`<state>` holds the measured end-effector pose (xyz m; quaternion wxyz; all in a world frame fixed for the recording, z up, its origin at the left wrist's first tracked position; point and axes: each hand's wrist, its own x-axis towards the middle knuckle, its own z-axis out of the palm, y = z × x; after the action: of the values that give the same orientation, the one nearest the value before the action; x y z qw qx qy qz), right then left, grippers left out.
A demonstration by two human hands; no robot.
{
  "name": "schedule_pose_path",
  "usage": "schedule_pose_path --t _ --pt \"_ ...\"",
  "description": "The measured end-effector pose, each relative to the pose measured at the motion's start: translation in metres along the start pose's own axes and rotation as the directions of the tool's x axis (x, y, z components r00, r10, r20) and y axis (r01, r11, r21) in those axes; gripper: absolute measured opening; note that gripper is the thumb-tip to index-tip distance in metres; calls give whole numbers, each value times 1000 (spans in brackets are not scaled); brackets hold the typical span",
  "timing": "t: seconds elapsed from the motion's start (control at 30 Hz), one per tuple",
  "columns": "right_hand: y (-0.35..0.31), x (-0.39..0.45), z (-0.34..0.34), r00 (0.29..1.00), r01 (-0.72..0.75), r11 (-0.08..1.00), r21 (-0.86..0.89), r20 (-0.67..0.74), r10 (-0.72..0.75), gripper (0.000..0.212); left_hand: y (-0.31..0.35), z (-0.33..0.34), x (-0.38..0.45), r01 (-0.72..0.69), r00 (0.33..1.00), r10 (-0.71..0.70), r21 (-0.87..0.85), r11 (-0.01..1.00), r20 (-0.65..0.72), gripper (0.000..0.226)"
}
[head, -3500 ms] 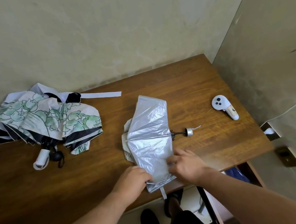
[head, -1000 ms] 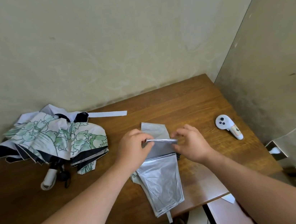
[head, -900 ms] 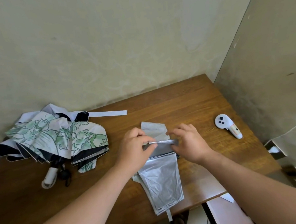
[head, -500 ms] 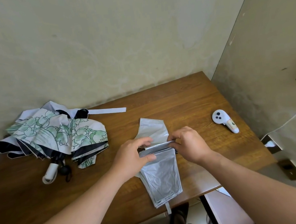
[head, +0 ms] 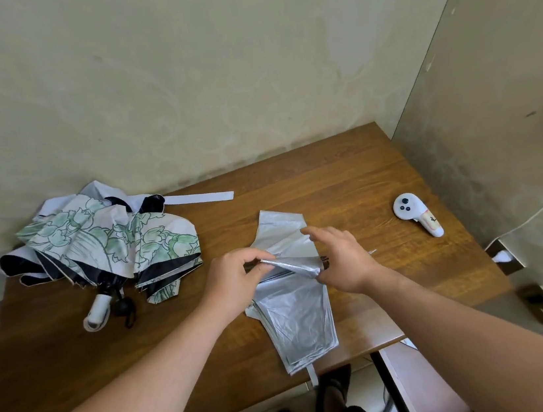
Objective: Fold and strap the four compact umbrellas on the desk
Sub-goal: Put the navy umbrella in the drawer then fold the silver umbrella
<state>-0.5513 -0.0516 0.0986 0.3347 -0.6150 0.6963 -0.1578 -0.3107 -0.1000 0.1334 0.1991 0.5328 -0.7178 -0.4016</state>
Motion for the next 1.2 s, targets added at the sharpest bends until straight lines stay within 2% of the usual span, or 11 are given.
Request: schedule_pose_path --t 0.1,0.2,0.27,0.33,0.4,0.57,0.73,0.8,0.93,1.07,1.2 --pt "5 4 6 986 -84 996 33 144 79 105 0 1 1 17 1000 -17 -9 1000 -5 12" --pt "15 2 14 982 -28 999 -30 185 33 109 -4 0 5 35 999 -35 -35 999 -11 11" --pt "16 3 18 997 12 1000 -11 82 -11 94 -5 1 7 45 999 -45 -60 997 -8 12" --pt "15 8 17 989 46 999 -10 -140 -47 55 -5 2 9 47 999 -48 -65 997 -4 13" --pt "13 14 12 971 51 997 -51 -229 -61 27 -8 1 13 53 999 -52 -73 996 10 20" --pt "12 16 1 990 29 998 50 -137 -22 17 -22 5 24 0 983 -27 148 989 181 70" --pt "23 10 -3 975 91 993 71 -211 -74 4 -37 15 29 -46 993 17 261 964 114 24" --pt "26 6 -1 958 158 987 8 -244 -151 3 -41 17 27 -81 988 43 268 960 145 37" --pt "37 -5 10 925 346 931 -117 -125 -359 21 -48 20 22 -277 951 206 341 898 230 61" --pt "51 -16 26 881 459 834 -307 39 -471 14 -64 24 16 -432 897 311 469 771 315 46" --pt "62 -23 42 885 463 806 -368 137 -445 10 -82 34 1 -519 843 320 500 693 431 36"
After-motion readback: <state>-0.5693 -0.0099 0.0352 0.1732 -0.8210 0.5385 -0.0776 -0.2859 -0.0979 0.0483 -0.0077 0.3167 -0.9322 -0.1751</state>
